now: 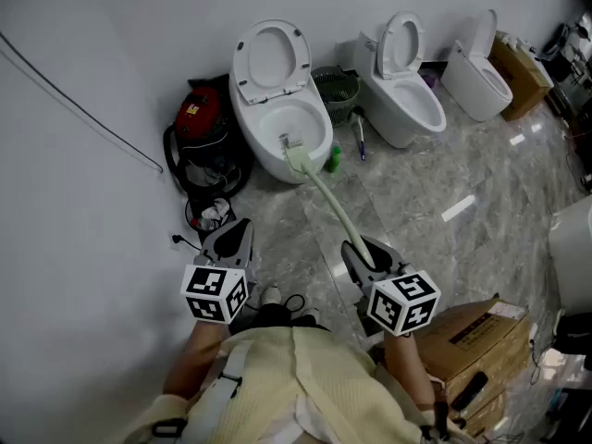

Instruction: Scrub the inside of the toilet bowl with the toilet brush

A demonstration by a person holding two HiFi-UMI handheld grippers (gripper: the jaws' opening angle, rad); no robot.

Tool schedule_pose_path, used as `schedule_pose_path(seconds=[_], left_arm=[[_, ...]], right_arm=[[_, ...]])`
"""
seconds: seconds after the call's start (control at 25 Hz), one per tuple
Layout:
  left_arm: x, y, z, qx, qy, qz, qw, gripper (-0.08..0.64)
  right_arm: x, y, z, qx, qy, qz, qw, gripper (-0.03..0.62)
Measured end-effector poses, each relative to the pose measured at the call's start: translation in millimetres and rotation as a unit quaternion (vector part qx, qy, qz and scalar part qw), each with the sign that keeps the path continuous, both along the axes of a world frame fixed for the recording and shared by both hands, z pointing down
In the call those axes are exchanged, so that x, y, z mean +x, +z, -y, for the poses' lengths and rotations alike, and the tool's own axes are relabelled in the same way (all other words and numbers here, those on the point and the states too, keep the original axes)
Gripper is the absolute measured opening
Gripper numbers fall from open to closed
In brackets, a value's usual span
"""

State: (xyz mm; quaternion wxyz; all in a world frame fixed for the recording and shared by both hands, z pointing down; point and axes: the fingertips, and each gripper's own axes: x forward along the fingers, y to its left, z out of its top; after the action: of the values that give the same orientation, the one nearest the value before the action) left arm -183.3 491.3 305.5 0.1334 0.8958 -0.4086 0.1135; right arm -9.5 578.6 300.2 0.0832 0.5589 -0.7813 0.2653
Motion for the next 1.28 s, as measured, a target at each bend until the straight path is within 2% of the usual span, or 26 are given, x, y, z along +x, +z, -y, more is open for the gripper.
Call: schedule_pose_path(seconds=[0.28,0.52,0.76,0.88,1.08,1.28], left_arm=[[16.1,5.0,-10.5,-0.009,-0.001,0.005,0.9999,0.014],[29.5,6.1,-18.9,-0.002,-0.008,0.007,0.9999,0.014],[23.8,17.0,-6.0,-0.017,-0.019,0.011,0.9996,0.014],[27.9,21.4,17.6,-0.019,-0.016,0.006,0.9997,0.014],[26.9,15.2,67.8,-0.003,-0.01,0.009,0.9999,0.014],[13.2,25.5,122.3,-0.017,0.0,0.0,0.9999,0.014]], right_arm=[[15.6,1.9,-8.6,0.0,0.003,0.019,1.0,0.106],[25.8,9.8,-15.8,0.0,-0.01,0.018,1.0,0.106],[19.6,22.2,-2.7,-0.017,-0.026,0.02,0.999,0.106],[22.5,28.7,17.8,-0.027,-0.019,0.015,0.999,0.106],[17.2,37.0,67.8,-0.046,-0.021,0.013,0.999,0.106],[1.5,45.2,134.8,-0.063,-0.029,-0.001,0.998,0.106]])
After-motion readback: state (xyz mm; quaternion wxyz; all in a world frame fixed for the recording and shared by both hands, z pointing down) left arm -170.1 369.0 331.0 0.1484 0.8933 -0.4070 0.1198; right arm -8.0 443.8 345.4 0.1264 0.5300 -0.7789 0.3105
